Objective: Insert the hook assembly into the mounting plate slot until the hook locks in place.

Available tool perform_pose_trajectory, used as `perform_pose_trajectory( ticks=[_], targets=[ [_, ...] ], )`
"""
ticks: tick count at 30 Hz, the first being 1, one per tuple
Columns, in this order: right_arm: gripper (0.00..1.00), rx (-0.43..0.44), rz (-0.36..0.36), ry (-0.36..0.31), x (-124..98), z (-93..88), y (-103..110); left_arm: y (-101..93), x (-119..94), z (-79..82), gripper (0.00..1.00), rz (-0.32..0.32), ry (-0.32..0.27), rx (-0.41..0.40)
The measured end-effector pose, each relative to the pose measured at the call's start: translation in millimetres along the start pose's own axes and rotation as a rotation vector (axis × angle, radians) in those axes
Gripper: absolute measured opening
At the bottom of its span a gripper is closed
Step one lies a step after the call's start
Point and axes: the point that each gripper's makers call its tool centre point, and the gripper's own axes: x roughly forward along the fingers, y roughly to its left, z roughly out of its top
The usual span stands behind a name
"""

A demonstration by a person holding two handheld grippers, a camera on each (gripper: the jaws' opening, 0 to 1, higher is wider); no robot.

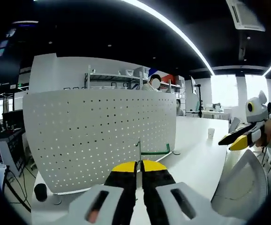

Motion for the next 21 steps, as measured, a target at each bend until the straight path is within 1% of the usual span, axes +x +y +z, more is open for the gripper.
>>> perform_pose_trajectory(
  ticks=[1, 3, 4, 5, 6, 8, 9, 10, 12, 14, 17, 21],
  targets=[
    [0.39, 0.0, 0.001, 0.001, 0.2, -0.5, 0.5, -0.2, 1.2, -2.8, 0.03, -0.006, 0.002, -0.006],
    [0.39, -0.001, 0.0, 0.004, 0.0, -2.4, 0.5, 3.2, 3.0, -6.1, 0.02, 0.012, -0.01, -0.028],
    [0.39, -0.002, -0.004, 0.009, -0.1, -4.5, -0.7, 2.6, 4.2, -8.0, 0.02, 0.004, -0.007, -0.032],
    [0.39, 0.0, -0.005, 0.01, -0.2, -5.3, -1.5, 3.0, 5.0, -9.9, 0.02, 0.01, -0.004, -0.029],
    [0.39, 0.003, -0.007, 0.012, -0.5, -6.1, -2.2, 3.2, 4.8, -9.6, 0.02, 0.013, -0.006, -0.033],
    [0.39, 0.004, -0.01, 0.015, -0.1, -6.9, -3.5, -2.0, 5.2, -6.9, 0.02, -0.008, -0.017, -0.05],
    [0.39, 0.007, -0.01, 0.015, 0.9, -6.6, -3.9, -3.7, 5.2, -5.6, 0.02, -0.011, -0.02, -0.043],
    [0.39, 0.008, -0.009, 0.015, 1.4, -6.3, -3.9, -5.4, 5.3, -2.9, 0.02, -0.01, -0.025, -0.034],
    [0.39, 0.009, -0.003, 0.012, 4.9, -3.8, -2.4, -10.4, 5.7, 3.5, 0.02, -0.029, -0.043, -0.049],
    [0.39, 0.007, 0.009, 0.005, 9.6, 0.3, 1.8, -12.9, 5.9, 8.9, 0.02, -0.031, -0.055, -0.044],
    [0.39, 0.001, 0.032, -0.008, 17.5, 7.7, 8.6, -18.5, 6.4, 18.3, 0.02, -0.05, -0.083, -0.065],
    [0.39, -0.008, 0.074, -0.033, 28.5, 22.9, 22.4, -23.9, 6.0, 29.8, 0.02, -0.066, -0.109, -0.071]
  ],
)
